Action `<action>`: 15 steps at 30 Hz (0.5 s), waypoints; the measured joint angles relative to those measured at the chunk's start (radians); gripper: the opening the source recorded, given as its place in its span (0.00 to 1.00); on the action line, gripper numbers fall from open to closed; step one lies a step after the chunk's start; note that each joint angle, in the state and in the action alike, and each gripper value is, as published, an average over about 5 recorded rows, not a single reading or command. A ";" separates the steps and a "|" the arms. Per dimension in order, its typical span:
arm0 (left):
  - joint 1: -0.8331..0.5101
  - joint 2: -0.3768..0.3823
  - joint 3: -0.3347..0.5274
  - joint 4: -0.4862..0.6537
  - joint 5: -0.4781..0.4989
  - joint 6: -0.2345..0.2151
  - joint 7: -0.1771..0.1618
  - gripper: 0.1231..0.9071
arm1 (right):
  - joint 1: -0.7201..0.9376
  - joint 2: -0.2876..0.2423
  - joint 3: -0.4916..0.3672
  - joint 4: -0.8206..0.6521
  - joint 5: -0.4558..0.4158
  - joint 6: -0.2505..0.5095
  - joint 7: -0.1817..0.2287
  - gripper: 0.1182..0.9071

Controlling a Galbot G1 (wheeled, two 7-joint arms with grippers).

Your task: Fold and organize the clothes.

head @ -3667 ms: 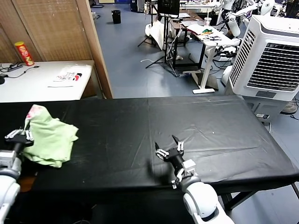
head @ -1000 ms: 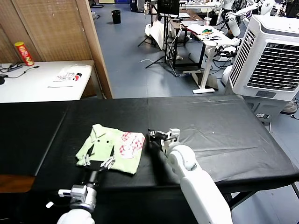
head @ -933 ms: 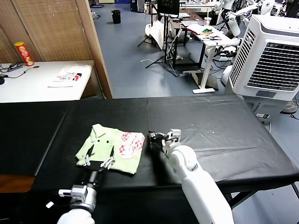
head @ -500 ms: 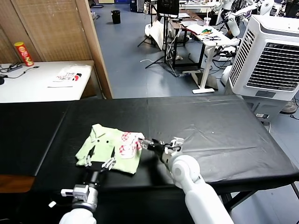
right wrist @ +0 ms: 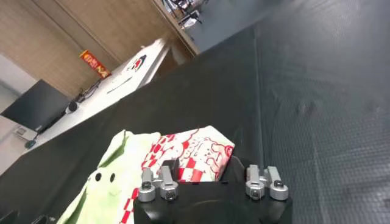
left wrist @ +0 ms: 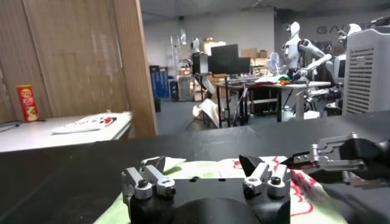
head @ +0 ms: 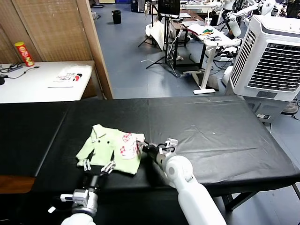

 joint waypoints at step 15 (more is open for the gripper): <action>0.028 0.010 -0.002 0.003 -0.021 -0.059 0.022 0.86 | 0.175 -0.158 -0.071 -0.131 -0.466 0.166 -0.323 0.30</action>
